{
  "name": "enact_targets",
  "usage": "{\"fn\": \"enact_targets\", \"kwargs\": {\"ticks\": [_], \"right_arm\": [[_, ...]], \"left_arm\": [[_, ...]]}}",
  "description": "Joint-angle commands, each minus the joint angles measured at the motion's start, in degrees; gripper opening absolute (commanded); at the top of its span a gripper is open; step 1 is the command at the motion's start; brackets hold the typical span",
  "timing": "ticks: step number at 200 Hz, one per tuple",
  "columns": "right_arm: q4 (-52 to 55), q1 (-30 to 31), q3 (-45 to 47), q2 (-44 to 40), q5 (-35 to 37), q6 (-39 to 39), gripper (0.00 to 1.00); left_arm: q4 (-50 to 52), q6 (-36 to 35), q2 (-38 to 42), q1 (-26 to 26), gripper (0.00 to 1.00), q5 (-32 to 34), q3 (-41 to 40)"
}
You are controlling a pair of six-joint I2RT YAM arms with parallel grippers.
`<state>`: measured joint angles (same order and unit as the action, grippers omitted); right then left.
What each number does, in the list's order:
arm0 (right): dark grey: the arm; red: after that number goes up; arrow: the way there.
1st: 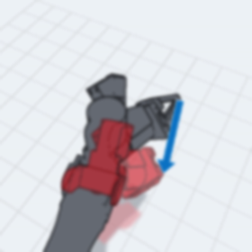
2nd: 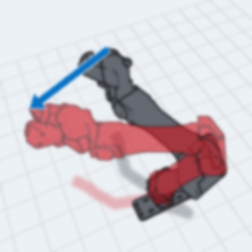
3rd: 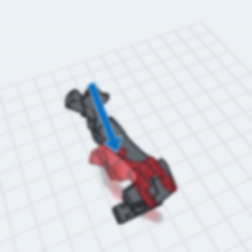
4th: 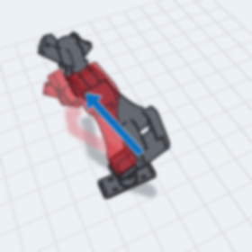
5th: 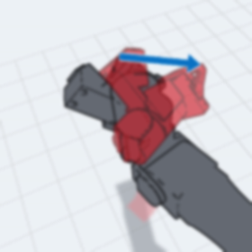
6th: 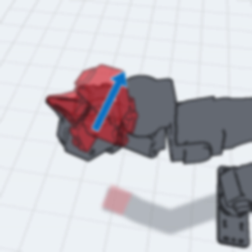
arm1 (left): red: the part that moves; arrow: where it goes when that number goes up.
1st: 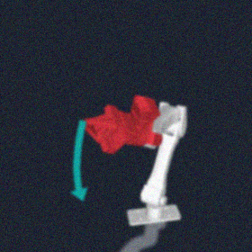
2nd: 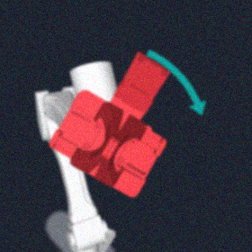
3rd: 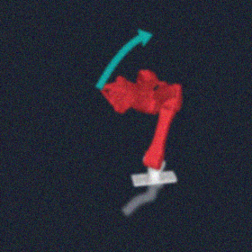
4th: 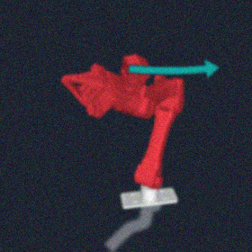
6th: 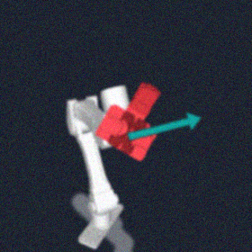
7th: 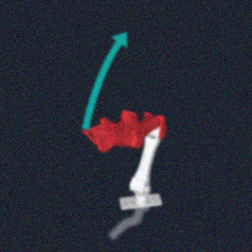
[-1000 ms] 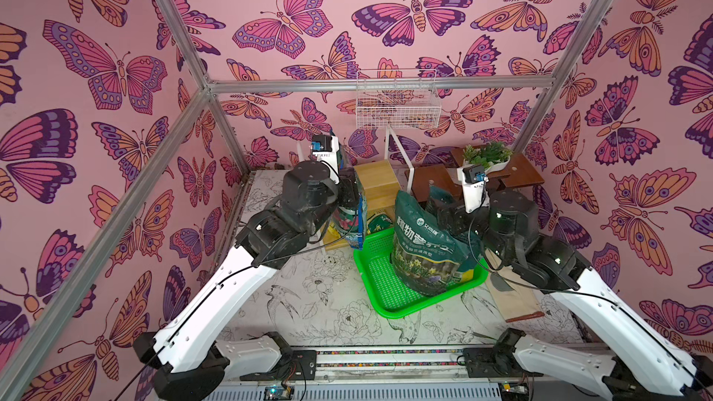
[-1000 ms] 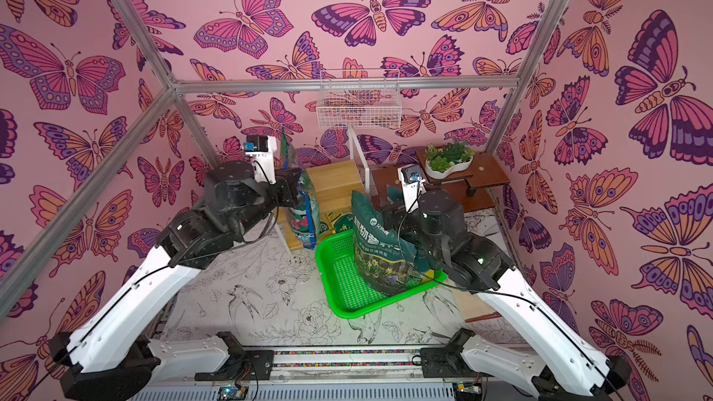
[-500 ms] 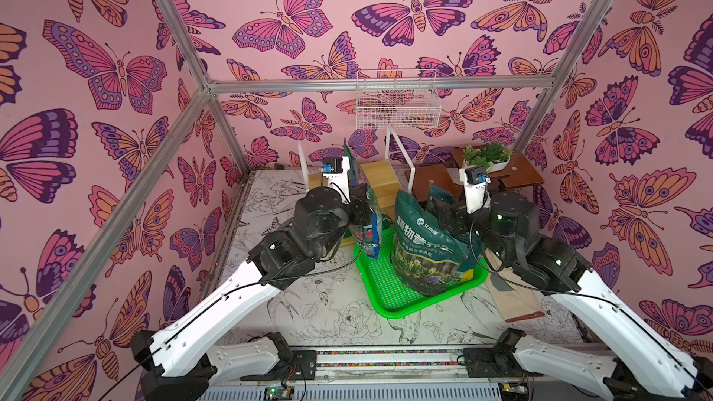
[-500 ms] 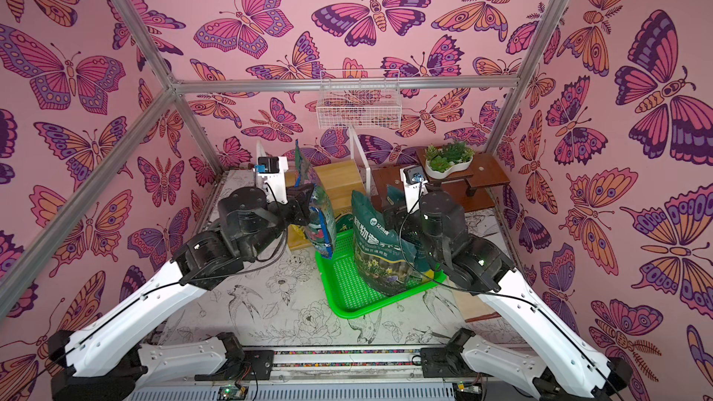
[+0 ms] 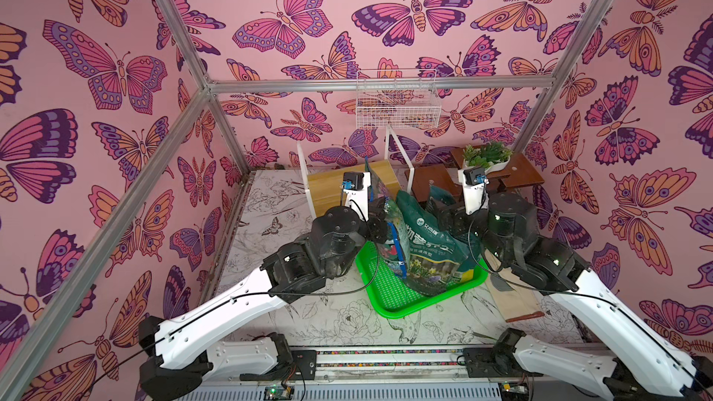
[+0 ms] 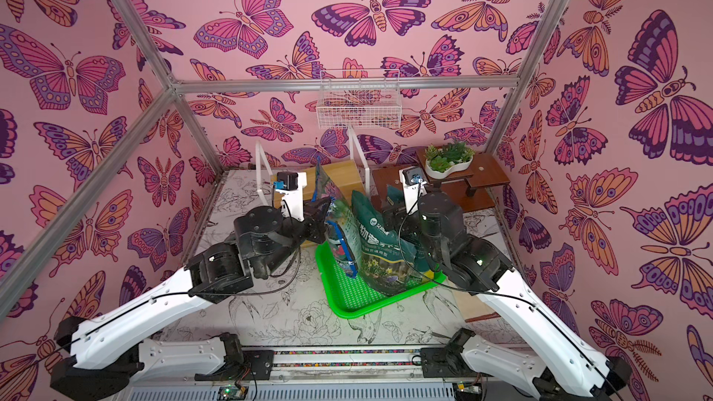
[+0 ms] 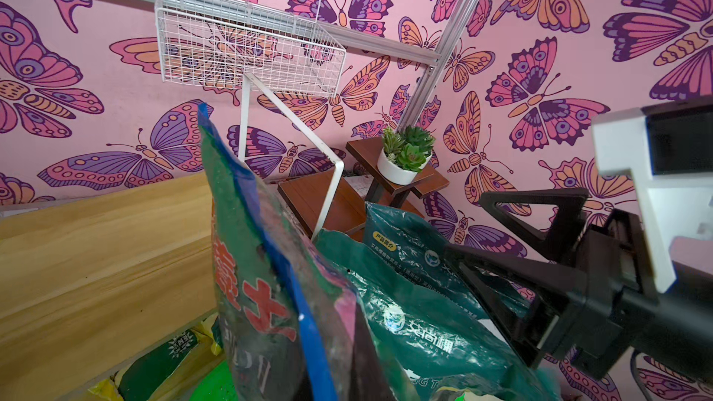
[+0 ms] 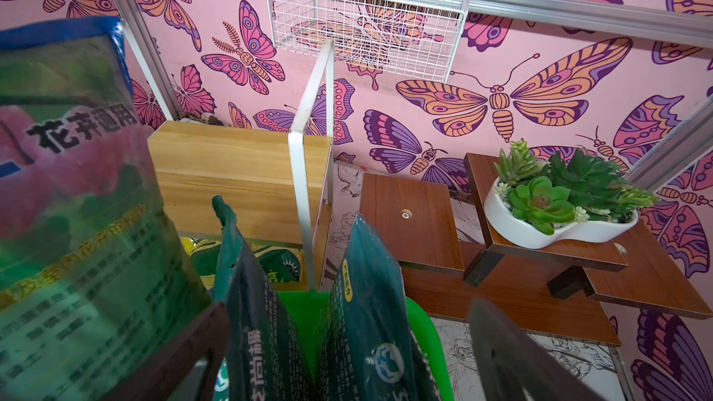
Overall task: Take down the fertilizer bag from the shelf
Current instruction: Place the fertilizer bag in the storage box.
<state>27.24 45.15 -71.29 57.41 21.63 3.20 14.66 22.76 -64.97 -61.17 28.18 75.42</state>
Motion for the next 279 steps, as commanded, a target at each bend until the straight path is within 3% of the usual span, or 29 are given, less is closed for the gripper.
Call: {"fn": "enact_targets", "kwargs": {"ticks": [1, 131, 204, 279], "right_arm": [[-0.13, 0.21, 0.58, -0.1, 0.41, 0.88, 0.99], [0.35, 0.21, 1.24, -0.28, 0.17, 1.15, 0.99], [0.96, 0.25, 1.09, -0.37, 0.27, 0.93, 0.99], [1.58, 0.21, 0.25, 0.46, -0.65, 0.71, 0.99]], "left_arm": [[-11.48, -1.34, 1.62, -0.43, 0.0, 3.18, 0.56], [-15.39, 3.13, 1.87, -1.22, 0.0, 5.3, -10.84], [-15.36, 12.63, 3.35, -1.68, 0.0, 4.96, -18.51], [-15.36, 14.92, 2.93, -1.7, 0.0, 5.96, -22.45]]}}
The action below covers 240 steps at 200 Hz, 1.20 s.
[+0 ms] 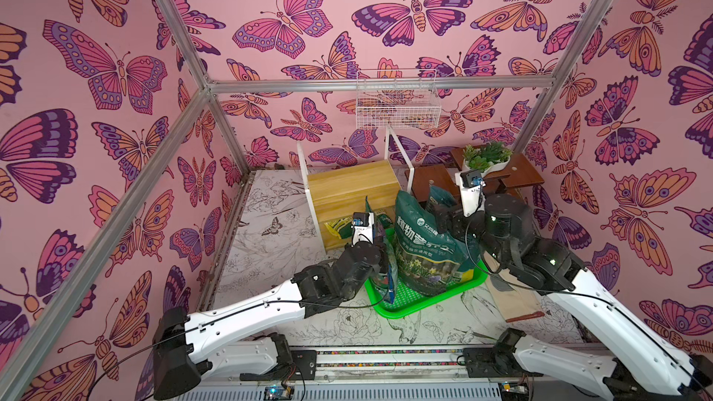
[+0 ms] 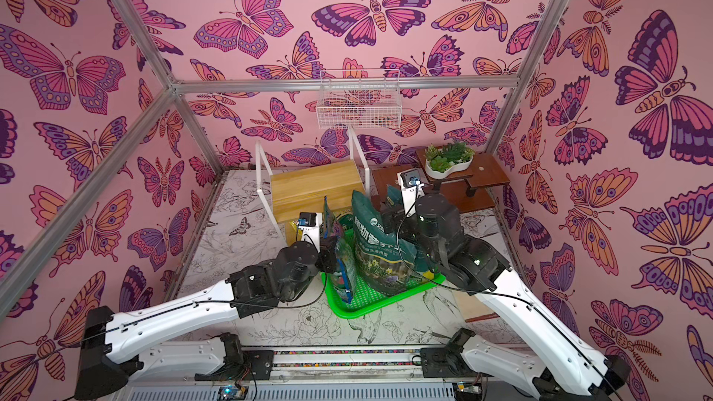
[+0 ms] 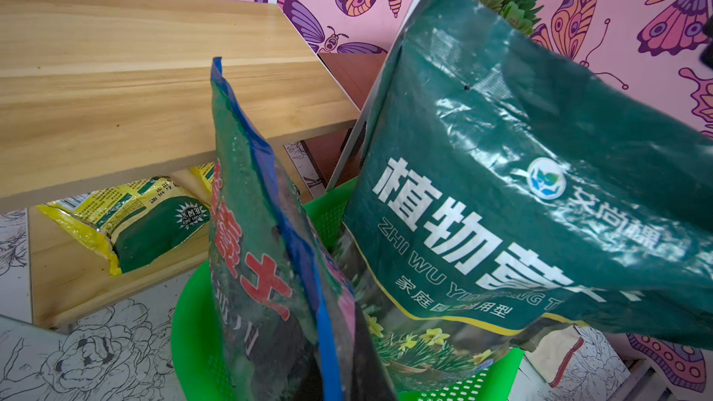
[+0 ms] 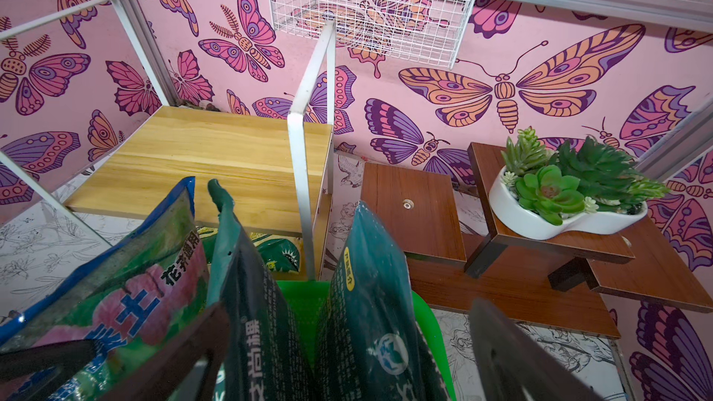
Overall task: Take down the fertilizer bag from the shelf
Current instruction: Place the fertilizer bag in the storage box.
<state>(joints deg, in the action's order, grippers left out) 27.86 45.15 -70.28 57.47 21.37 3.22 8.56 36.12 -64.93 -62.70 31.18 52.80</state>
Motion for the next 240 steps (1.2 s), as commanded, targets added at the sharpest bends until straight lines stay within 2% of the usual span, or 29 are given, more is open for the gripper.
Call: {"fn": "enact_targets", "kwargs": {"ticks": [1, 74, 80, 97, 105, 118, 153, 177, 203, 222, 240], "right_arm": [[0.97, 0.21, -0.79, 0.38, -0.37, 0.67, 0.99], [1.23, 0.21, -1.26, 0.45, -0.44, 0.37, 0.99], [1.22, 0.21, -1.26, 0.45, -0.5, 0.29, 0.99], [1.23, 0.23, -1.26, 0.45, -0.51, 0.29, 0.99], [1.15, 0.23, -1.34, 0.45, -0.52, 0.28, 0.99], [1.04, 0.21, -1.39, 0.5, -0.67, 0.2, 0.99], [0.88, 0.21, -1.87, 0.53, -1.2, 0.2, 0.99], [1.81, 0.21, -3.39, 1.11, -2.64, -0.04, 0.99], [6.98, 0.29, -9.89, 5.01, -7.12, -0.83, 0.99], [10.19, 0.6, -15.77, 8.96, -10.96, -1.42, 0.99], [11.21, 1.49, -20.0, 11.89, -14.04, -1.79, 0.98]], "left_arm": [[-9.26, 1.66, 2.84, -0.2, 0.0, 2.9, 0.06], [-9.25, 4.26, 0.85, -0.15, 0.0, 2.21, -1.91], [-9.26, 4.18, 0.85, -0.15, 0.09, 2.07, -1.84], [-9.26, 3.43, 1.2, -0.15, 0.45, 1.74, -1.51], [-9.26, 3.0, 1.56, -0.22, 0.55, 1.78, -1.25], [-9.26, 1.98, 2.14, -0.17, 0.63, 1.81, -0.84], [-9.18, -3.28, 4.68, -0.06, 0.68, 3.57, 1.29], [-8.48, -10.1, 7.68, 0.12, 0.71, 6.2, 3.92], [-4.93, -16.69, 10.73, 1.5, 0.75, 9.34, 7.63], [-0.62, -18.96, 12.44, 5.17, 0.83, 9.37, 9.79], [7.25, -17.89, 13.6, 10.41, 0.84, 7.54, 12.61]]}}
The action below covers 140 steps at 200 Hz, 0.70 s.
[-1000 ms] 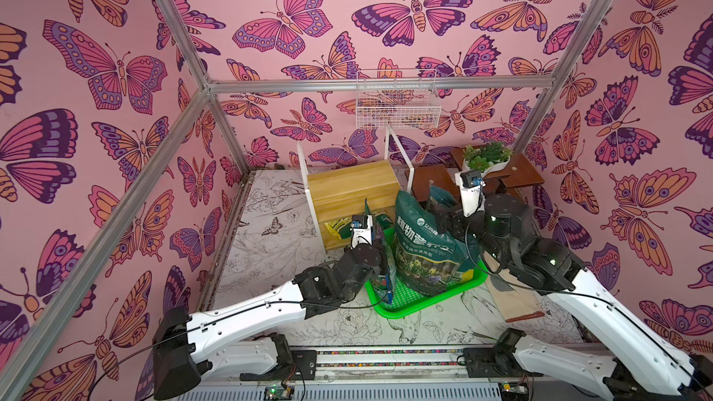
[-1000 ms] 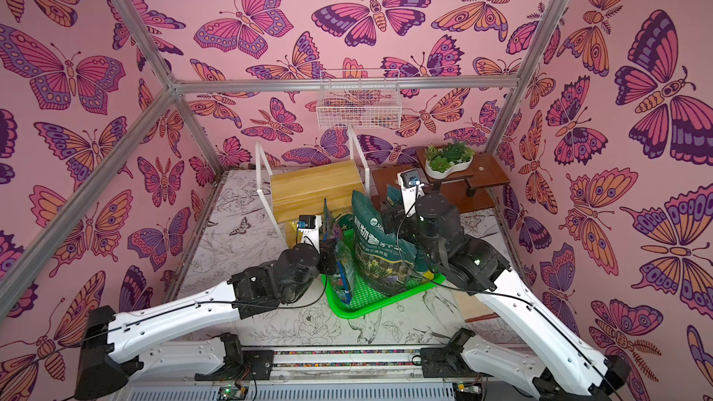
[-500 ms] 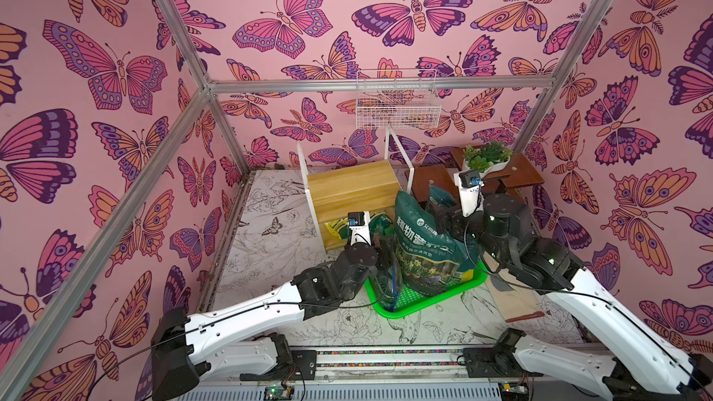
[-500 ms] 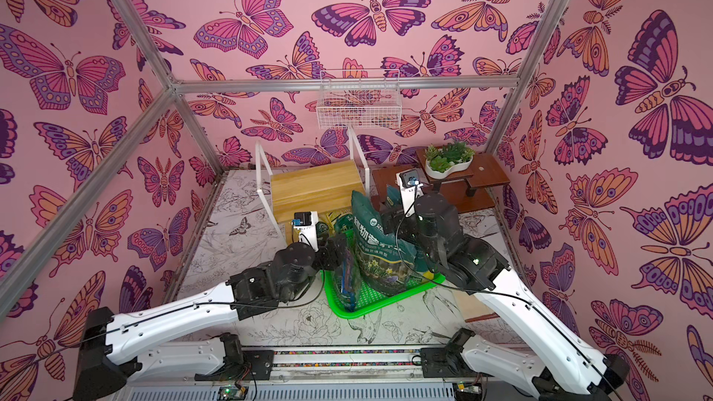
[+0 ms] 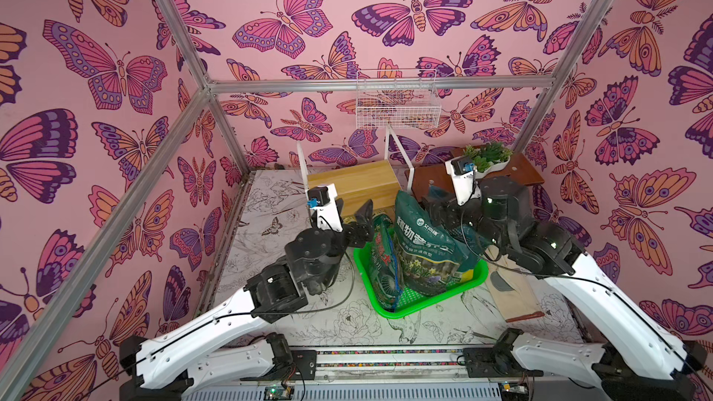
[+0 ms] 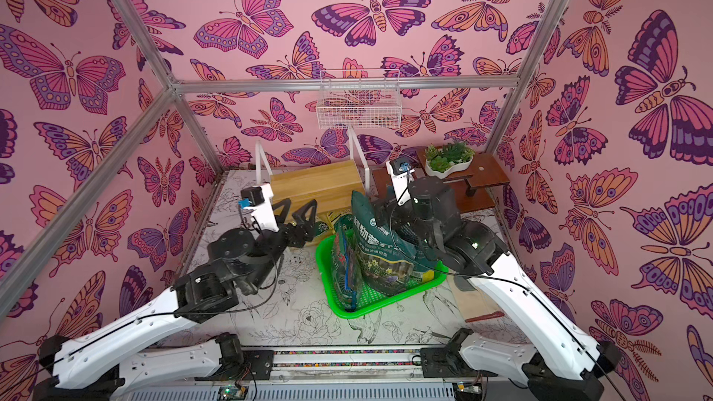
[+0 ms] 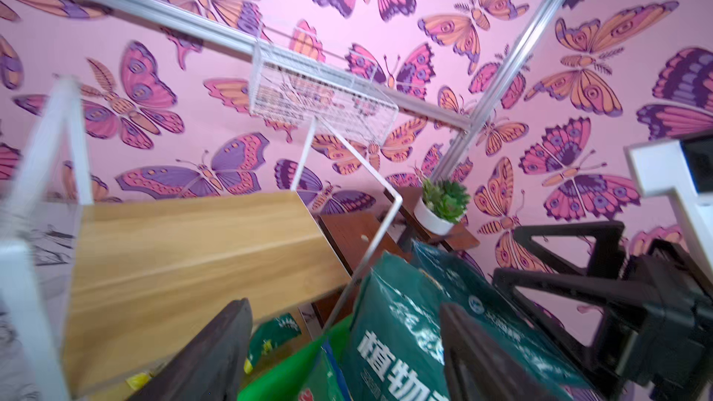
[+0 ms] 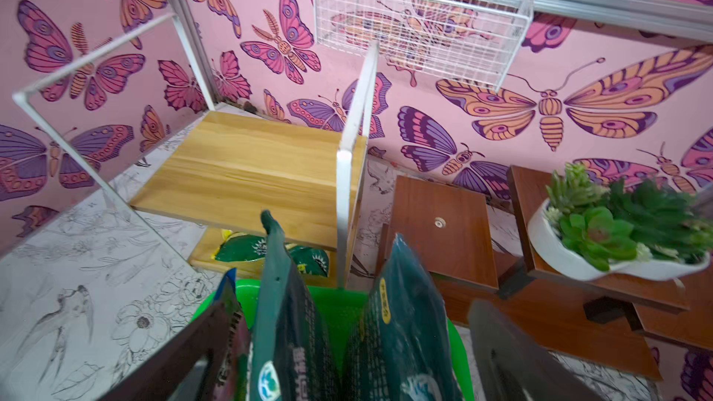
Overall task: Take down the fertilizer bag from the shelf
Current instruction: Place the fertilizer bag in the storage box.
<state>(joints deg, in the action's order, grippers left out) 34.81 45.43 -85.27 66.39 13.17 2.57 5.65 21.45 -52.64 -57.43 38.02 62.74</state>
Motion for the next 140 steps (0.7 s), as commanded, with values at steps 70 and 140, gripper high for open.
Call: {"fn": "enact_targets", "kwargs": {"ticks": [70, 140], "right_arm": [[9.05, 1.32, -17.75, 13.51, -2.83, 0.45, 0.97], [13.74, -3.84, -26.8, 20.71, -10.28, 6.91, 0.96]], "left_arm": [[19.61, 0.98, 7.52, 23.42, 0.76, -11.66, 4.11], [20.44, 8.49, -2.33, 37.36, 0.7, -30.57, 4.48]]}}
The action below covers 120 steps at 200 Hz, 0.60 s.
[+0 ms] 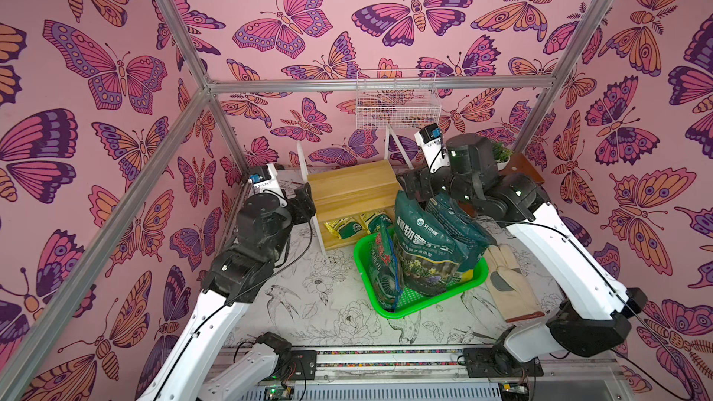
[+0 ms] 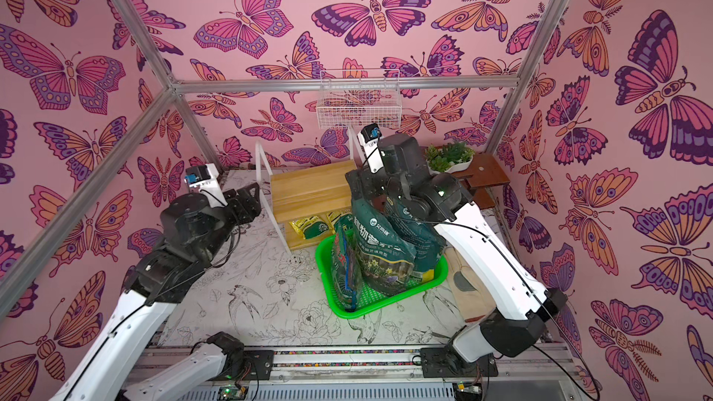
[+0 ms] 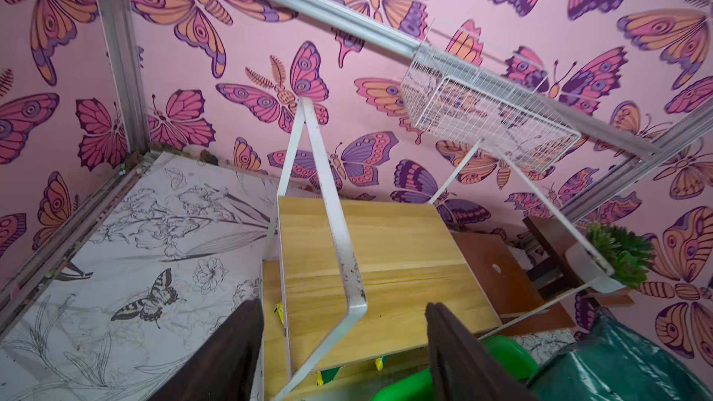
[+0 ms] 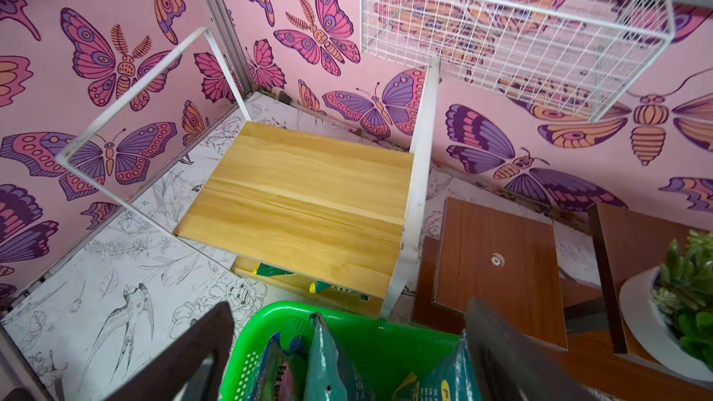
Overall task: Take down the fertilizer bag from the shelf
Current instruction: Place the fertilizer bag in the storage box, then adjust the shelf at the center of the board.
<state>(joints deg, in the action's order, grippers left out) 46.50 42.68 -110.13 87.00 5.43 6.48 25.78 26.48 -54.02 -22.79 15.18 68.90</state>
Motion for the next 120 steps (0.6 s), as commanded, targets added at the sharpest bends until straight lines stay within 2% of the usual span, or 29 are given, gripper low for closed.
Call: {"fn": "enact_targets", "kwargs": {"ticks": [1, 46, 100, 120], "right_arm": [[2.03, -1.1, -1.94, 0.06, -2.54, 3.0, 0.96], [1.67, -1.15, -0.88, -0.85, -1.95, 2.68, 0.96], [1.58, -1.07, 0.89, -2.18, -0.81, 2.05, 0.96], [1.49, -1.1, 1.2, -2.62, -0.67, 1.85, 0.96]], "left_arm": [[0.23, 3.57, -1.02, 2.82, 0.69, -7.89, -1.81], [-3.16, 3.63, -2.89, 4.76, 0.67, -8.42, -3.47], [-3.64, 0.68, -6.48, 7.43, 0.63, -1.58, -3.67], [-3.67, 0.85, -7.8, 8.9, 0.62, -0.86, -3.48]]}}
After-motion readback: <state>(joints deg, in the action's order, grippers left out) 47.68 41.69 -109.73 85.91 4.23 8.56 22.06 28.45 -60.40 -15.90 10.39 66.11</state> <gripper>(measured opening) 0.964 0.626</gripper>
